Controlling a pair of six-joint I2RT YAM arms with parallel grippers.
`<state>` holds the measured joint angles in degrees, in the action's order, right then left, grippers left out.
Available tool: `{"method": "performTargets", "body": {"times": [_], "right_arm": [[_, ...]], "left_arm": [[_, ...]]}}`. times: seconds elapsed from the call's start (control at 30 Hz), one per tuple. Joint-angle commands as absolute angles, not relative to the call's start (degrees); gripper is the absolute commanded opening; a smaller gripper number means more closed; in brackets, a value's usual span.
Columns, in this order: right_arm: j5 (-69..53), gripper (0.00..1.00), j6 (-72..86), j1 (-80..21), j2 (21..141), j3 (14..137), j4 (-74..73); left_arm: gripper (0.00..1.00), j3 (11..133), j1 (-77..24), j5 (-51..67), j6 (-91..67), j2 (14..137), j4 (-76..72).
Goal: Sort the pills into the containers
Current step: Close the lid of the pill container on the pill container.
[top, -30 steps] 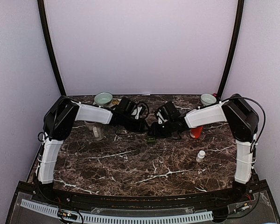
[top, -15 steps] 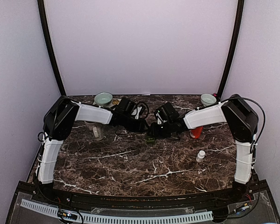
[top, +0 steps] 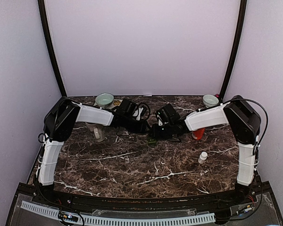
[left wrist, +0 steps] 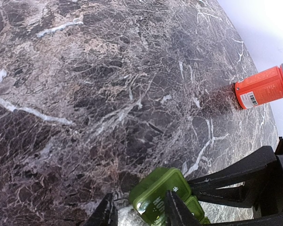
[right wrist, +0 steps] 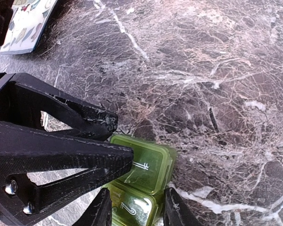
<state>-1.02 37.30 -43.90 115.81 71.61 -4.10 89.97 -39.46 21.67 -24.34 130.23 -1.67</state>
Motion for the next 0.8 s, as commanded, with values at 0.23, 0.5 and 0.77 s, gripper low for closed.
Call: {"method": "performTargets", "body": {"times": [0.23,0.5,0.77], "right_arm": [[-1.5,0.4,37.31,-45.26,118.28,69.02,-6.25],[-0.84,0.53,36.32,-45.02,115.12,69.29,-6.12],[0.33,0.56,36.28,-44.41,111.52,67.39,-5.18]], "left_arm": [[0.35,88.46,-39.36,21.63,-25.11,129.81,-1.43],[0.43,89.12,-39.34,20.89,-25.68,128.04,-1.22],[0.46,88.53,-39.32,20.66,-27.43,126.08,-2.61]]}}
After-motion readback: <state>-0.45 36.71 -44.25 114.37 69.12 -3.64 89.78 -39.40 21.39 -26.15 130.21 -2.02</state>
